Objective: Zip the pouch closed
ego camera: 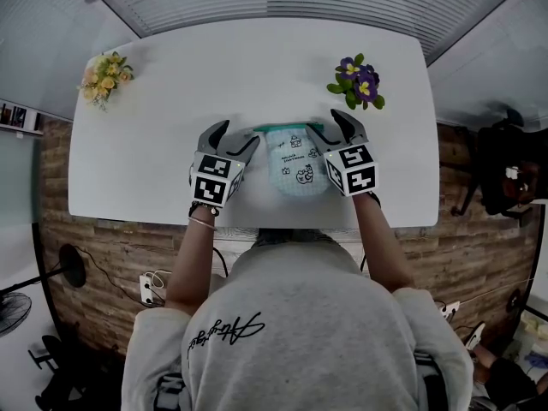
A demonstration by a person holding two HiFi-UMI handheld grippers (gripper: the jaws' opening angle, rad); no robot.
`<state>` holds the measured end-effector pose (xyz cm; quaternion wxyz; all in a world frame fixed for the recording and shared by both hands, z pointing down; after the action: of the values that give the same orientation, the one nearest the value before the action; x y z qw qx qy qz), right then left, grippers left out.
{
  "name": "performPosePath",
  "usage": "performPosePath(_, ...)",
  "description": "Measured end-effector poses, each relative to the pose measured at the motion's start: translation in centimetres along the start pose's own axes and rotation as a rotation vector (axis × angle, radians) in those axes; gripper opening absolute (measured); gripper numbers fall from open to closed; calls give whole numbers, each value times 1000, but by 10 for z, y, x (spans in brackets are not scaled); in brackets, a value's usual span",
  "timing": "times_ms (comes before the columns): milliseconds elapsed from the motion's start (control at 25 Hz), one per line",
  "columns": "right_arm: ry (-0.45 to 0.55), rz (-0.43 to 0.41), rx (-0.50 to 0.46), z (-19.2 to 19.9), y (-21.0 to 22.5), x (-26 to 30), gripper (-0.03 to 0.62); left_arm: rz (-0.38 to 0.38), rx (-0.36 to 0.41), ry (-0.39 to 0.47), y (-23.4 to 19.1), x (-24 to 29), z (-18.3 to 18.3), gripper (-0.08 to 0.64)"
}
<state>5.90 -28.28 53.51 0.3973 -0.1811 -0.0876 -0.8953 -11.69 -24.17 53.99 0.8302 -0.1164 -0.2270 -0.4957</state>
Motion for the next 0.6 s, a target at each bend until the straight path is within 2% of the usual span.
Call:
performPosePath(240,65,0,29,-16,-4,-17,262,-14,-8,87,6,-15,-24,310)
performPosePath(600,196,-25,28,-57,-14,-49,262,-33,24,220,17,-40,-61,310)
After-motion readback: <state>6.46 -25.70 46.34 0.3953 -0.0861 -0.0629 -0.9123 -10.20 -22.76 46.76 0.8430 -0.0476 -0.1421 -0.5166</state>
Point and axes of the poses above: the fingertips, and each gripper's own axes: x forward along the fingers, y to its right, z out of its underside, the point moved 2 cm from there along -x, backward along the fingers, and after that the axes turned 5 degrees about y, right-handed, at the moved point
